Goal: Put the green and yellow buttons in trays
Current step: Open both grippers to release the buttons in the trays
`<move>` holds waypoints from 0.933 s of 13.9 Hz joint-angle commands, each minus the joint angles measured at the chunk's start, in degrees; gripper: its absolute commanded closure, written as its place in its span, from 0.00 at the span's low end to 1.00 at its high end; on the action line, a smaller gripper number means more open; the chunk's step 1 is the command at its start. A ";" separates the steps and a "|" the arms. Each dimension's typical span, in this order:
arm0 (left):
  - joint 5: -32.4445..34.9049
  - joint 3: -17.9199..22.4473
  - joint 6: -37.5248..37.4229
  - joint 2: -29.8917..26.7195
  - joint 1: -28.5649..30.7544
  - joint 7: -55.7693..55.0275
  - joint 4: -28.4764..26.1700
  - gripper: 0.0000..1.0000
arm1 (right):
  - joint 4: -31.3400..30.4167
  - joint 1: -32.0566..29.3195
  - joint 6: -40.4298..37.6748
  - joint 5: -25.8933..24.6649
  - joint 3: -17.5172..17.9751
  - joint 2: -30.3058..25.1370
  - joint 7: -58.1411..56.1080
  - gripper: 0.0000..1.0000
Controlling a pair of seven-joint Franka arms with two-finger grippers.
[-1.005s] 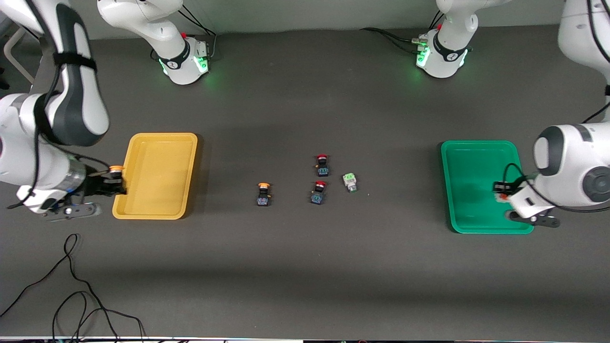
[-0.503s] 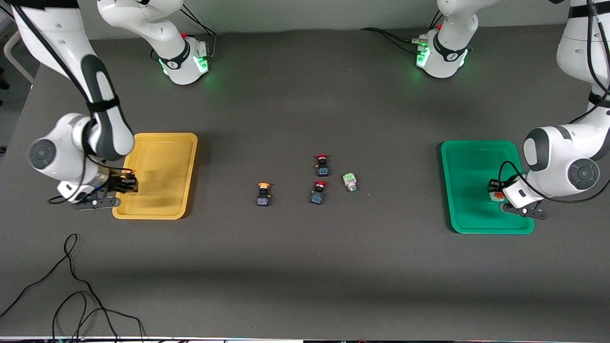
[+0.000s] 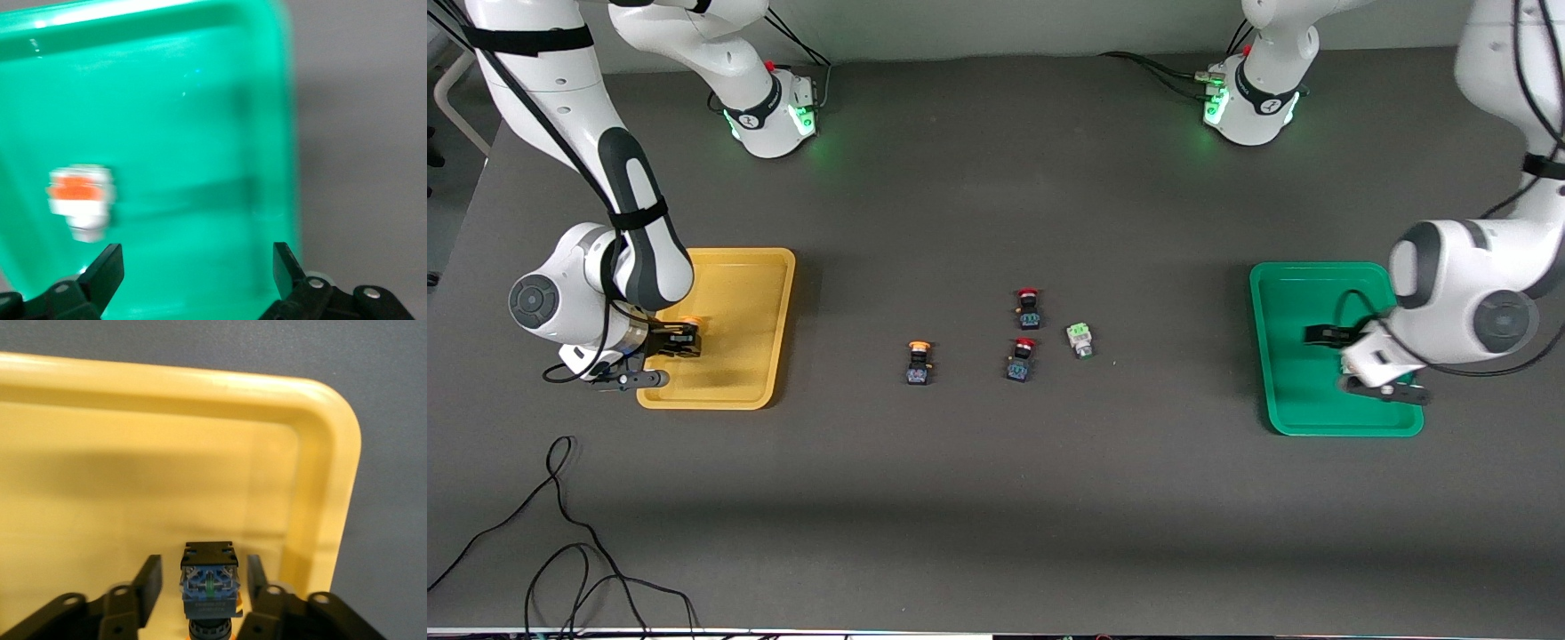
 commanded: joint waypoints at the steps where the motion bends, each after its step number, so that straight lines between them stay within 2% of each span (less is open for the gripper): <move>1: -0.45 -2.43 -4.08 -0.04 -6.48 -14.27 3.05 0.00 | 3.45 0.52 -5.66 1.61 0.01 -2.08 -0.67 0.01; 4: -2.73 -2.79 -3.48 3.55 -15.35 -29.22 7.09 0.00 | 10.99 0.61 -17.76 1.34 -0.34 -5.33 -0.32 0.01; 7: -3.00 -2.79 -1.20 8.82 -23.27 -41.88 12.10 0.01 | 20.49 0.52 -28.41 0.47 -0.34 -5.78 2.75 0.00; 10: -2.48 -2.71 6.70 13.48 -27.24 -48.49 12.56 0.01 | 27.27 3.93 -34.23 -2.17 0.10 -5.61 10.64 0.00; 13: -2.30 -2.44 13.03 16.92 -29.71 -51.49 12.47 0.02 | 29.56 10.08 -34.51 -2.26 0.10 -5.43 19.43 0.00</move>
